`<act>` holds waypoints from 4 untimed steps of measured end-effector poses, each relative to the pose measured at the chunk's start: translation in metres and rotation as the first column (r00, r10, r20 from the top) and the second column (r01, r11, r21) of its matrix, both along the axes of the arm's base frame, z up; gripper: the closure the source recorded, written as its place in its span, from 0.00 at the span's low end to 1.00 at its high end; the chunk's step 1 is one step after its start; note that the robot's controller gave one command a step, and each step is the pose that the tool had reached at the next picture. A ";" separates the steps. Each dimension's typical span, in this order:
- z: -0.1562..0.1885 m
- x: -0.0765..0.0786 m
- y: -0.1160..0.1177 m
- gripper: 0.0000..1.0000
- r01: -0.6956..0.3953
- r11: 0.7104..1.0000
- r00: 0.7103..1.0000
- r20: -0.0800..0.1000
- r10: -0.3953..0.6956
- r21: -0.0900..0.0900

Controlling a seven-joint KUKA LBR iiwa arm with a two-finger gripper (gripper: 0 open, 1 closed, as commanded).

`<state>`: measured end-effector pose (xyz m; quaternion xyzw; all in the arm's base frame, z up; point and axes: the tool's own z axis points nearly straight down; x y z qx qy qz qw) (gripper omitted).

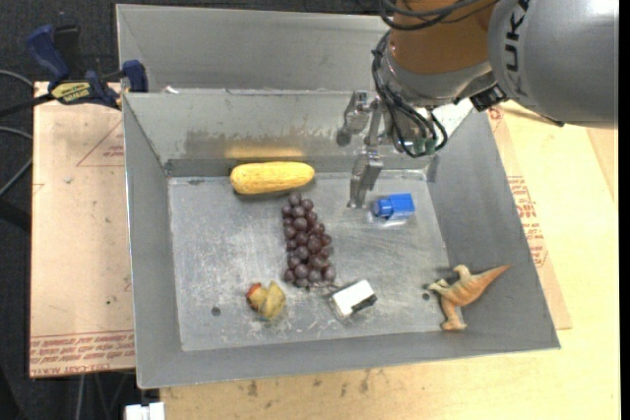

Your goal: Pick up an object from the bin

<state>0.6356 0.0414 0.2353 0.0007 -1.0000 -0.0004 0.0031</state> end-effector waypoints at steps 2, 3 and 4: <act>-0.043 0.001 0.006 0.00 0.047 0.999 0.999 0.015 -0.047 0.001; -0.110 -0.012 0.032 0.00 0.039 0.999 0.999 0.010 -0.039 0.000; -0.145 -0.038 0.048 1.00 0.029 1.000 1.000 0.012 -0.029 0.003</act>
Offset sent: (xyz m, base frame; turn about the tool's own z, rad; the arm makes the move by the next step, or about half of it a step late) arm -0.0040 0.0175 -0.1328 0.1247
